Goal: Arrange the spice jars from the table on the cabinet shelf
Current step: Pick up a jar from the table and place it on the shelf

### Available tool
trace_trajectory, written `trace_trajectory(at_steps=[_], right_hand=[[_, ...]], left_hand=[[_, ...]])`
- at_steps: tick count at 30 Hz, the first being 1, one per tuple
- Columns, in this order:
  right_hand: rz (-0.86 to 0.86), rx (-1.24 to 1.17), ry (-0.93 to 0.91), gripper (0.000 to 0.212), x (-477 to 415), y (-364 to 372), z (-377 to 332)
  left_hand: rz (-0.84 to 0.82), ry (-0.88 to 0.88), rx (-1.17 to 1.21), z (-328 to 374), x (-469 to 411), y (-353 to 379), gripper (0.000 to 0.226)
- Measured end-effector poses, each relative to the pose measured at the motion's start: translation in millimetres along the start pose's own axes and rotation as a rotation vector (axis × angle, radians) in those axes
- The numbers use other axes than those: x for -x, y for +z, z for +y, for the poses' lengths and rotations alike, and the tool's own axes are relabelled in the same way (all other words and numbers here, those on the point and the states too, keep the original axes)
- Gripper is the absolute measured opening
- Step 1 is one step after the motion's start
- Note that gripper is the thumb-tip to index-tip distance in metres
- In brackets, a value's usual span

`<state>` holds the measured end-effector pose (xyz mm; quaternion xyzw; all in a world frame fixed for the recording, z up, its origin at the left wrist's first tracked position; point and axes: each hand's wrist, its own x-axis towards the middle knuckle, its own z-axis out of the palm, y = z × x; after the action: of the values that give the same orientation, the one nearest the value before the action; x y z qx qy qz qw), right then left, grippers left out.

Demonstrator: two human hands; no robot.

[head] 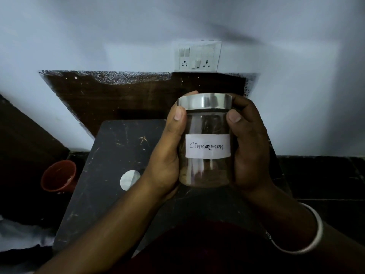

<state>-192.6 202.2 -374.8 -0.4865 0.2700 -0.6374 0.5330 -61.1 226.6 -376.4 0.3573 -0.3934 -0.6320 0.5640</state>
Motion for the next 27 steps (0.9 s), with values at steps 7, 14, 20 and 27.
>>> trace_trajectory(at_steps=[7, 14, 20, 27], right_hand=[[-0.012, 0.01, -0.007, 0.042, -0.2, 0.5, -2.7], [-0.015, 0.024, -0.028, 0.048, -1.9, -3.1, -2.8], [-0.021, 0.059, -0.088, 0.04, -10.2, -6.1, -7.5], [-0.122, 0.475, -0.163, 0.068, -45.9, -1.3, -56.2]], left_hand=[[0.009, -0.007, 0.01, 0.8, 0.0, 0.8, 0.074], [-0.013, 0.043, -0.077, 6.2, -1.1, 4.2, 0.09], [-0.098, 0.131, -0.088, 13.0, -10.5, 3.8, 0.08], [-0.11, 0.352, -0.188, 57.0, -43.2, 19.2, 0.08]])
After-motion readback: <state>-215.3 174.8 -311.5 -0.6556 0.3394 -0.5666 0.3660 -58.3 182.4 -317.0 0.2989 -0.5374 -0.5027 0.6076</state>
